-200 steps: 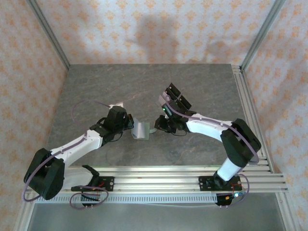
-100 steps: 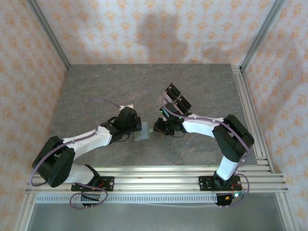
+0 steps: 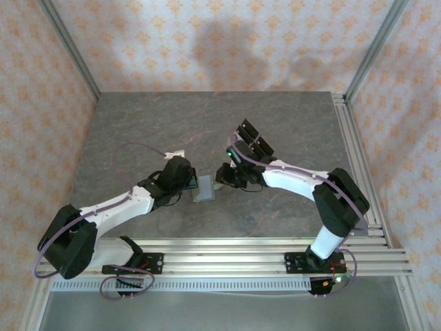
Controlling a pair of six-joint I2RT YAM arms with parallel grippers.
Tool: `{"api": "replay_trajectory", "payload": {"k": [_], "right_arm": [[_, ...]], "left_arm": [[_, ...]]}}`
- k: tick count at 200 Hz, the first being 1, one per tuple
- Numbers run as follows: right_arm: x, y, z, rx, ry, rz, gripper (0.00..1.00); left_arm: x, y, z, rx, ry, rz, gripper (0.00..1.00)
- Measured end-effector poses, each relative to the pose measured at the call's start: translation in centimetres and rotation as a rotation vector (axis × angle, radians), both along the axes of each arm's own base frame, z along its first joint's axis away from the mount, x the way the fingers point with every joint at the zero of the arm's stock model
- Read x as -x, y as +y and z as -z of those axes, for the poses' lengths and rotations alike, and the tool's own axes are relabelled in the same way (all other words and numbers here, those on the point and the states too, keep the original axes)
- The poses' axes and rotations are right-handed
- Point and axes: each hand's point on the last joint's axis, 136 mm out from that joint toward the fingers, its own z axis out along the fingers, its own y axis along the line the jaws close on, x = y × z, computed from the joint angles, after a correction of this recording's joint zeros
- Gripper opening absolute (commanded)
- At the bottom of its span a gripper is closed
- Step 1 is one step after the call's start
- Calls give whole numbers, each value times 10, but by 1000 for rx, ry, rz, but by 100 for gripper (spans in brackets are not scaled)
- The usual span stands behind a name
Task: Put the credit cards into the card holder
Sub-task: Flip the card slot at the card holder.
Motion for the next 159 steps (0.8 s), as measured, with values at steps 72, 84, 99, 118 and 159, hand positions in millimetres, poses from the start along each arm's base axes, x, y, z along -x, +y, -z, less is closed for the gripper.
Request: {"api": "replay_trajectory", "payload": {"k": [72, 84, 99, 118, 159], "right_arm": [[0, 54, 25, 28, 38, -101, 24], [3, 60, 29, 35, 45, -113, 24], [7, 68, 30, 36, 49, -131, 23], [7, 81, 26, 25, 42, -149, 23], [0, 102, 25, 12, 42, -159, 23]], "left_arm": [[10, 26, 9, -35, 8, -60, 6], [10, 36, 6, -38, 1, -94, 21], [9, 49, 0, -33, -10, -135, 50], [9, 65, -5, -19, -15, -194, 75], [11, 84, -9, -9, -10, -257, 95]]}}
